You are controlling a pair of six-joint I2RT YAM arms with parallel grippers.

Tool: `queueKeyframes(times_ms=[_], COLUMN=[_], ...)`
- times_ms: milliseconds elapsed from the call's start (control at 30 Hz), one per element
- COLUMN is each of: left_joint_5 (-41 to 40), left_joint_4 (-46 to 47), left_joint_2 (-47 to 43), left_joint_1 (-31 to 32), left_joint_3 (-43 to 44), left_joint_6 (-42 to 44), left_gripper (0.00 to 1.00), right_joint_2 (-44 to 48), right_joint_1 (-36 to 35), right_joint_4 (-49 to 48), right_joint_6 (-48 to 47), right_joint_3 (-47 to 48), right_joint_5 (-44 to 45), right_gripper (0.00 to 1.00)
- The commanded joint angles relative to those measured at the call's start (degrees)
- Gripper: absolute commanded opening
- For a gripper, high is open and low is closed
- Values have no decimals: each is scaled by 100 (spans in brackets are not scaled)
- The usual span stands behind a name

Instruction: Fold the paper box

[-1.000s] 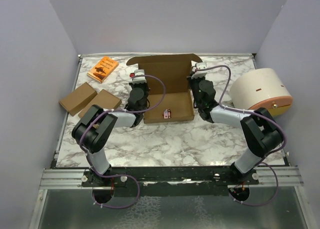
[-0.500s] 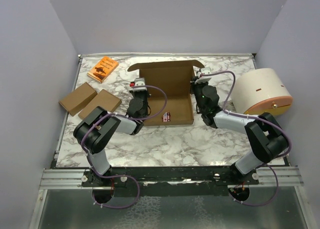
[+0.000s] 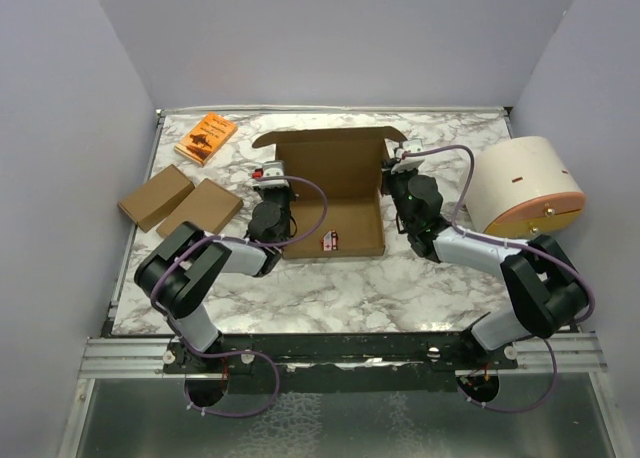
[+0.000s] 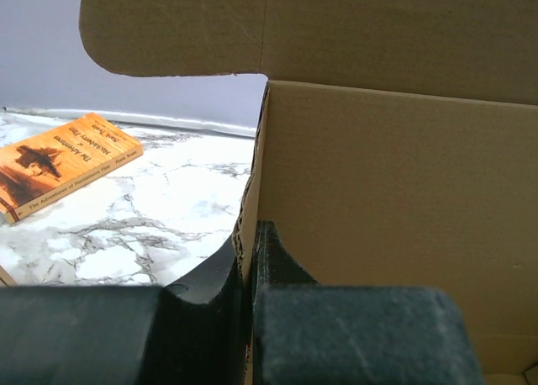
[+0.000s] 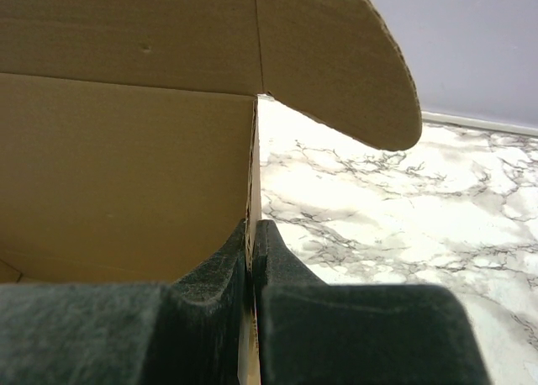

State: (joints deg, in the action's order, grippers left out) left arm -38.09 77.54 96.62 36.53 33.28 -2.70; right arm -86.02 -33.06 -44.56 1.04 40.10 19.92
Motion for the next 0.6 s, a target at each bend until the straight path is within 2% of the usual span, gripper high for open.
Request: queueKeyframes(times_ms=[0,267,433,567], left_joint_5=[230,180,149,379], left_joint_4=[-660,-632,-294,-247], left_joint_2=[-180,-277,-31,369], left_joint_1=[139,143,133,20], left_joint_3=[-197,-362,-102,474], left_joint_6=[-453,-440,9,371], left_gripper=[0,0,0,0], right_joint_2=[128,156,-182,-658], right_joint_1=[-137,-146,-174,-179], right_joint_4=[494,655,-61,-776], right_joint_6=[220,228,-84,-277], right_joint_3=[-100,-75,206,527], right_joint_5=[-452,-447,-383,-364], right_gripper=[3,3,1,1])
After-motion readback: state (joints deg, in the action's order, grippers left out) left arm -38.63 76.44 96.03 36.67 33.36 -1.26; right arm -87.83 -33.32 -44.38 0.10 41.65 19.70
